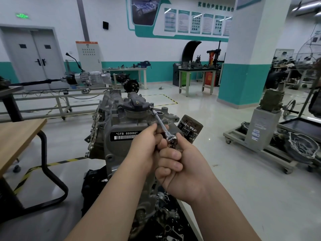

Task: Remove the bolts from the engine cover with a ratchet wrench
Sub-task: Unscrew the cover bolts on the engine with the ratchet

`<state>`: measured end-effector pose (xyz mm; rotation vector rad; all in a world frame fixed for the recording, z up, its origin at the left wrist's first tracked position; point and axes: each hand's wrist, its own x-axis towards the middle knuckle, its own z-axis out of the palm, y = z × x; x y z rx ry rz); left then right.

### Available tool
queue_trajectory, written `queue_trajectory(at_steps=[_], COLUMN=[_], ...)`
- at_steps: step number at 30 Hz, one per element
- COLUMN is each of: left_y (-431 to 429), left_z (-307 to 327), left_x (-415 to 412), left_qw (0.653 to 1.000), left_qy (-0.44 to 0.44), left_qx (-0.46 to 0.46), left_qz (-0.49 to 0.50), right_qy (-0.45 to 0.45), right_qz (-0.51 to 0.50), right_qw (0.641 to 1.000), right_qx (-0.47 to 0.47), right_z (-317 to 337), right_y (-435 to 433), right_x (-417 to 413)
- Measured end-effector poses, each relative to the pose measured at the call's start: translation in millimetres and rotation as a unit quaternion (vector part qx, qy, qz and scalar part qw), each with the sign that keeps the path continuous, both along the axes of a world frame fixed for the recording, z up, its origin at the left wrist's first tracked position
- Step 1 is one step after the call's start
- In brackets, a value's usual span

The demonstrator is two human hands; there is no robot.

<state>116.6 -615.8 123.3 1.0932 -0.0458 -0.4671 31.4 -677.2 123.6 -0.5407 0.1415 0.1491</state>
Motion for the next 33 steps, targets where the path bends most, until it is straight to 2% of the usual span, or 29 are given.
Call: queue_trajectory(at_steps=[3,8,11,13,15,18,20,23,24,26,28,30,32,33], left_y=[-2,-4,-7,-7,-7,-8,-8,-9,-9,-10,-9,-7,-6,-5], left_z=[-2,4,7,7,5,2,1,1,2,2,3,3,3,4], left_x=[2,-2,-1,-1,0,2,2,1,1,1,0,-2,-3,-3], left_qw=[0.999,0.999,0.999,0.999,0.999,0.999,0.999,1.0,1.0,1.0,1.0,1.0,1.0,0.999], left_qy=[-0.03,-0.023,-0.031,-0.032,-0.032,-0.039,-0.036,-0.021,-0.017,-0.006,-0.003,-0.009,-0.006,-0.006], left_qx=[0.024,0.033,0.035,0.018,0.005,0.014,0.022,0.02,0.015,0.001,0.005,0.017,0.026,0.031], left_qz=[0.029,-0.014,-0.008,-0.009,-0.009,-0.015,-0.017,-0.009,-0.011,-0.017,-0.016,-0.013,-0.008,-0.004], right_qy=[0.011,0.011,0.017,0.017,0.023,0.012,0.004,0.02,0.022,0.019,0.014,0.008,0.0,-0.007], right_qz=[0.005,-0.015,-0.079,-0.133,-0.172,-0.2,-0.202,-0.21,-0.213,-0.213,-0.215,-0.219,-0.218,-0.215], right_qw=[1.0,1.0,0.987,0.951,0.874,0.722,0.627,0.457,0.412,0.362,0.358,0.39,0.456,0.507], right_qx=[0.013,-0.013,-0.139,-0.28,-0.454,-0.663,-0.752,-0.864,-0.886,-0.907,-0.909,-0.894,-0.863,-0.835], right_z=[0,2,-3,-6,-6,-3,2,8,9,9,9,6,3,1], right_y=[0,1,3,0,-5,-12,-14,-12,-10,-8,-7,-9,-11,-12], right_x=[0,0,3,5,4,1,-1,-2,-3,-2,0,3,5,5])
